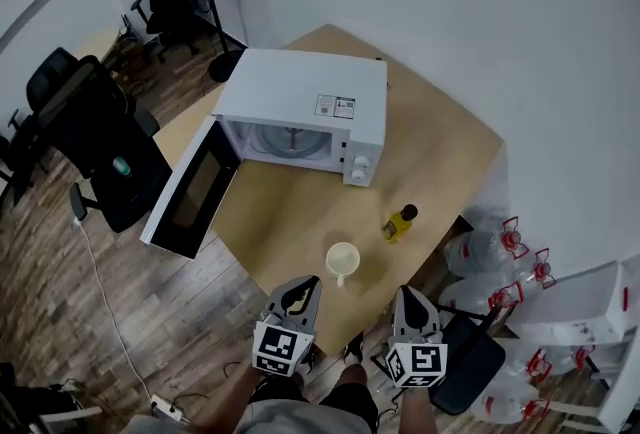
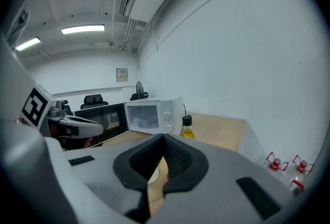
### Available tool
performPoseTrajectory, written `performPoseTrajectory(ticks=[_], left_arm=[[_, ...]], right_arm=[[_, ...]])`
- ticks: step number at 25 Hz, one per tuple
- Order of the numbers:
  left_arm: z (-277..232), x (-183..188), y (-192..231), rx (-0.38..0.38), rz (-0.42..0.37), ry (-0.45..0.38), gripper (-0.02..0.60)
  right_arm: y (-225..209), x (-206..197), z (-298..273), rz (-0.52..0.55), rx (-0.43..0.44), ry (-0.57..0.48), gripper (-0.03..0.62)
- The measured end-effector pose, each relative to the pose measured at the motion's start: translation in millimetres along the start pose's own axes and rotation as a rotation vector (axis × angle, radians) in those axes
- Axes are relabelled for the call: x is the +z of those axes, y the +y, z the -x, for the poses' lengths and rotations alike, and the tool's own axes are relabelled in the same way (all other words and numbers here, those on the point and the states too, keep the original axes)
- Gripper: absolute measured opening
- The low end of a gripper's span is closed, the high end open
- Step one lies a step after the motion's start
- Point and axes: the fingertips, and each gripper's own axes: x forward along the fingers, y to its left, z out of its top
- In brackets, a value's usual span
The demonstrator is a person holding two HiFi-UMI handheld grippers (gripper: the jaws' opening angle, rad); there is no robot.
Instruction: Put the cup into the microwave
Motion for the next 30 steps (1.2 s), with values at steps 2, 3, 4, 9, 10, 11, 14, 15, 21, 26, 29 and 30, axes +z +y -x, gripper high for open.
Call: performPoseTrajectory(ticks=[2,3,4,9,10,11,14,15,21,26,29,30], left_arm=[[-7.6,-6.3,0.3,0.039,0.023,0.014,0.025],[-11.5,-10.4,0.5,0.060,0.036,0.023,0.025],[-15.8,-15.1,0.6,0.080,0.048,0.032,0.025],[-38.2,-39.7,-2.5,0.158,0.096,0.074,0.025],[-41.1,-44.7,-3.9,0.169,0.106,0.082,0.025],[-42.9,-50.0,-5.7,0.179,0.116,0.090,0.025],[-45.4,-67.1,-10.8,0.207,0.156,0.116,0.025],[-46.3,-73.1,-12.1,0.216,0.174,0.121,0.025],[-57.2,-96.7,-26.7,0.218,0.235,0.138,0.101],[-68.7,-116.0,-35.2,0.225,0.271,0.168,0.193],[-76.6,-124.4,-35.8,0.236,0.263,0.183,0.195],[-79.0,-126.8,-35.0,0.240,0.261,0.186,0.195]], right_arm=[[-6.1,-1.4,-17.2,0.005,0.050,0.014,0.017],[-8.4,-2.4,-25.5,0.009,0.076,0.021,0.017],[-10.5,-4.1,-33.5,0.013,0.101,0.028,0.017],[-17.6,-24.3,-67.9,0.024,0.214,0.075,0.017],[-17.4,-29.8,-72.5,0.028,0.235,0.087,0.017],[-17.0,-35.4,-75.7,0.030,0.252,0.100,0.017],[-15.8,-51.0,-82.0,0.022,0.297,0.133,0.017],[-15.4,-55.6,-84.1,0.020,0.313,0.140,0.017],[-18.4,-81.5,-92.3,0.012,0.363,0.196,0.017],[-22.8,-95.8,-90.8,0.007,0.390,0.222,0.017],[-29.1,-105.6,-89.0,0.001,0.387,0.241,0.017],[-30.9,-108.8,-88.8,-0.001,0.387,0.247,0.017]])
